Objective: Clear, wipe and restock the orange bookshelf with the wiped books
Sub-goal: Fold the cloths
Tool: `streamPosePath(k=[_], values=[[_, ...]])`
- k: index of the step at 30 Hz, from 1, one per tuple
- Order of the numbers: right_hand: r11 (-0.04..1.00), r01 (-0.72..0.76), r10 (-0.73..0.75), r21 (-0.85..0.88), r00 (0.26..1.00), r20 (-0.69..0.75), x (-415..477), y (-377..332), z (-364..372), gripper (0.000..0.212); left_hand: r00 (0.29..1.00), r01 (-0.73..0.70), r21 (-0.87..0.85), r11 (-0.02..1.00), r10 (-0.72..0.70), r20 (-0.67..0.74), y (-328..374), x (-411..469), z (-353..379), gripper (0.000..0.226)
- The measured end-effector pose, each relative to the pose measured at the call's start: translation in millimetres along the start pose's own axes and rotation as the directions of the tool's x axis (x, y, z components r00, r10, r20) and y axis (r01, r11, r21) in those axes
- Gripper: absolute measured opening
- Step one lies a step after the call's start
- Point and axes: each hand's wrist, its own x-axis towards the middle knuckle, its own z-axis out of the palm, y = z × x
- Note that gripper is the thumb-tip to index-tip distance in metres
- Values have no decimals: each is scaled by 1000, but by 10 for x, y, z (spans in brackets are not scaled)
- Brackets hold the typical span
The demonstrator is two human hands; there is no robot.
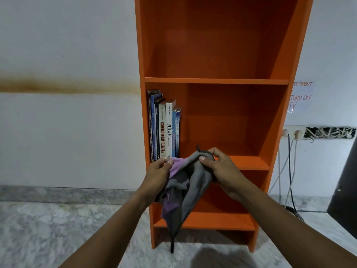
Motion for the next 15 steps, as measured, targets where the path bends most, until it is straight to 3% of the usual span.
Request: streamPosePath(k=[2,5,8,10,13,15], values=[[1000,-1,1,9,1000,-11,150,-18,19,6,985,-6,1,1000,6,172,-10,108,-104,36],[1000,18,-18,0,1000,9,438,-95,76,8,932,-17,169,985,-46,359,56,373,-307,30],[1000,13,-13,21,999,40,841,-160,194,11,904,45,264,963,-152,400,136,795,-615,25],[1000,-12,12,-7,995,103,1119,-242,287,14,892,139,213,967,-215,398,228,1031,-837,22],[998,-54,58,-28,984,170,1420,-454,465,17,915,200,111,973,-227,335,536,1241,-1162,48],[998,-65,67,-17,979,192,1559,-712,607,20,931,214,66,975,-224,287,868,1344,-1346,43]])
